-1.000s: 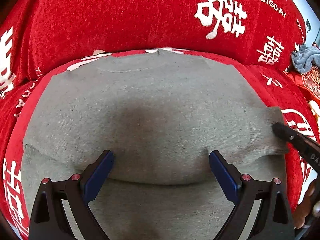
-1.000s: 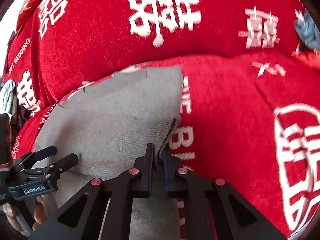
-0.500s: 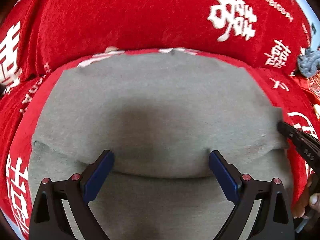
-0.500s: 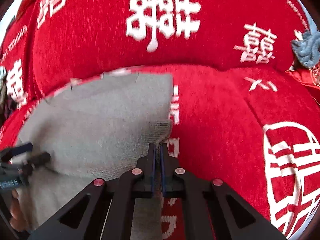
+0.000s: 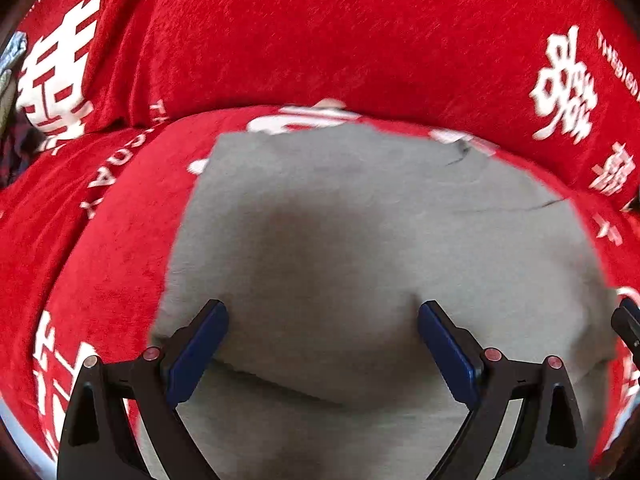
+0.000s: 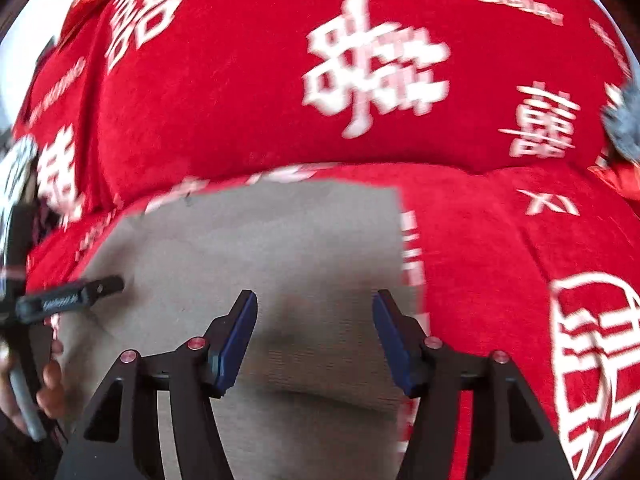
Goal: Fold small clothes
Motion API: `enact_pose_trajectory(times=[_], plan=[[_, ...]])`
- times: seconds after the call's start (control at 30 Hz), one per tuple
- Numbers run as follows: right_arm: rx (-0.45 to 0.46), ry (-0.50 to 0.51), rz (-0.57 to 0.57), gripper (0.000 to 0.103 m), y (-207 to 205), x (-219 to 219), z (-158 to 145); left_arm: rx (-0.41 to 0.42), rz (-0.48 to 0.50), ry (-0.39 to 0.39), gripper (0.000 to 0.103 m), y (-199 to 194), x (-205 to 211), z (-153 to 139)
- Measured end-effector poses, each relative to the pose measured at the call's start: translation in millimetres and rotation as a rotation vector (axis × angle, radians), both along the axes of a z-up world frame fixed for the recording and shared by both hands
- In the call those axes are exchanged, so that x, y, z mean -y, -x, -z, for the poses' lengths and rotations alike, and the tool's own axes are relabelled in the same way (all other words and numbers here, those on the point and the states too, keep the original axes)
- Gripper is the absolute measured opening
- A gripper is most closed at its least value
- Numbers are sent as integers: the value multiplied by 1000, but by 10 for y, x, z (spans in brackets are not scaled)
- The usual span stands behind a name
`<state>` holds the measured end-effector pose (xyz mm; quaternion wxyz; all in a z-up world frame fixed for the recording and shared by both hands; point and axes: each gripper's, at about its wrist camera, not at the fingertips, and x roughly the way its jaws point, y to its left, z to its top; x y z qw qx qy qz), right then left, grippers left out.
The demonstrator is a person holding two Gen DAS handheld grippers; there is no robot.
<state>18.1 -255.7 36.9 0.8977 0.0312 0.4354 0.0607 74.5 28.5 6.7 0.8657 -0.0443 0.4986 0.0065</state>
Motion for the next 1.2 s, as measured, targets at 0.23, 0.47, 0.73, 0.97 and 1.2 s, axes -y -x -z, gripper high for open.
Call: enact_pose_trajectory(times=[0.23, 0.47, 0.73, 0.97, 1.2], plan=[[-60, 118, 52, 64, 67, -29, 77, 72, 43, -26, 97, 412, -198, -131], [-63, 47, -71, 67, 444, -392, 83, 44, 100, -32, 97, 791, -106, 95], [-11, 159, -121, 80, 1131, -344, 284, 117, 122, -87, 102, 1412, -185, 94], [-61, 227, -102, 81, 1569, -197, 230, 85, 63, -96, 102, 1767, -272, 60], [28, 238, -277, 81, 1607, -871, 65, 165, 226, -54, 102, 2029, 335, -138]])
